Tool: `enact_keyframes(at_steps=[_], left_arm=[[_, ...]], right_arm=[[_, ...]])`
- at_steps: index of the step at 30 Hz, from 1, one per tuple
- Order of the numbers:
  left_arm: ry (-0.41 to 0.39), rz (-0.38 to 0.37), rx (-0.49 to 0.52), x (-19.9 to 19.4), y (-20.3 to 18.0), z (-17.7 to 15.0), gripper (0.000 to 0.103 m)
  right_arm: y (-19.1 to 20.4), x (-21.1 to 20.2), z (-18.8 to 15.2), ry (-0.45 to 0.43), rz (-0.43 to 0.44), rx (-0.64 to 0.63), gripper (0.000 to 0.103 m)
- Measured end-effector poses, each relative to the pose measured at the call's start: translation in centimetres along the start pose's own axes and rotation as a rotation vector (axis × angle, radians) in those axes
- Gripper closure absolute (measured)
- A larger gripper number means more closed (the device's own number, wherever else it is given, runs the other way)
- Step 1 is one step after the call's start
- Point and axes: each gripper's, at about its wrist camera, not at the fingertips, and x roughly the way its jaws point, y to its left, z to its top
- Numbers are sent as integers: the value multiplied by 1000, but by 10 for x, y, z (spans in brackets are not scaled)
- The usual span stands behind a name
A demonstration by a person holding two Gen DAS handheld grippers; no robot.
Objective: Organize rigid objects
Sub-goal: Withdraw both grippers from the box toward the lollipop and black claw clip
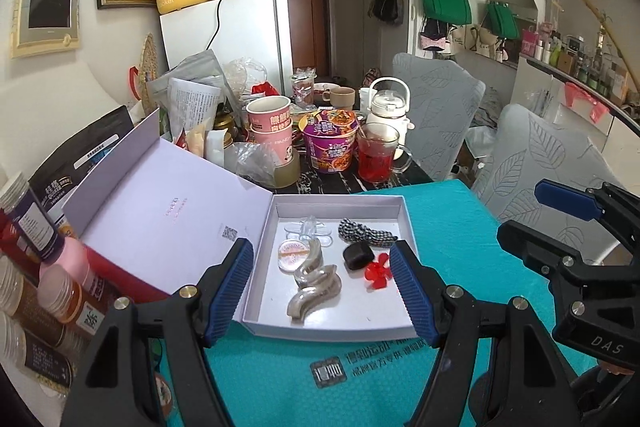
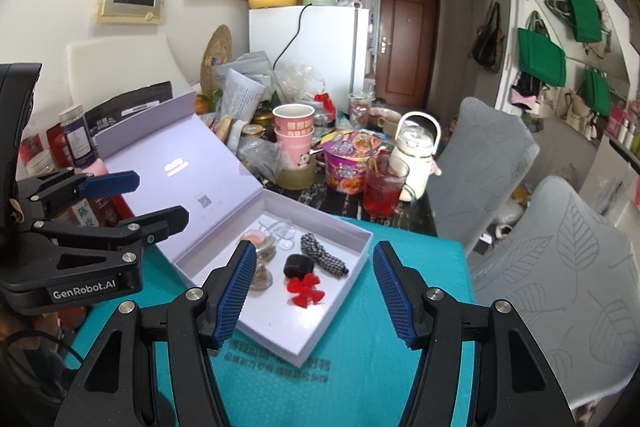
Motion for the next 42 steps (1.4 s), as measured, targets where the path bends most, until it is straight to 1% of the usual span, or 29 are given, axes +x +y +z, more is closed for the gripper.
enact_keyframes(at_steps=[4, 7, 9, 12, 16, 21, 34, 38, 42], left_arm=[[-11, -26, 4, -16, -10, -14, 33], [-8, -49, 10, -25, -16, -25, 33], [-5, -50, 16, -29, -19, -31, 33], [-3, -52, 25, -35, -24, -41, 33], [9, -77, 23, -43, -29, -57, 33], [19, -82, 36, -50, -37, -75, 33], [61, -115, 55, -54, -60, -111, 33], [80, -123, 49, -48, -70, -118, 33], [72, -128, 44, -44, -81, -126, 33]], right_arm=[[6, -21, -13, -9, -5, -12, 42], [6, -34, -25, -15, -8, 2, 42], [7, -41, -34, -14, -16, 9, 42], [7, -49, -44, -10, -22, 17, 42], [8, -56, -60, 2, -17, 28, 42], [9, -64, -80, 15, -18, 43, 42], [-1, -67, -134, 89, -30, 98, 42], [-11, -64, -148, 110, -27, 123, 42], [-23, -57, -163, 127, -31, 130, 42]])
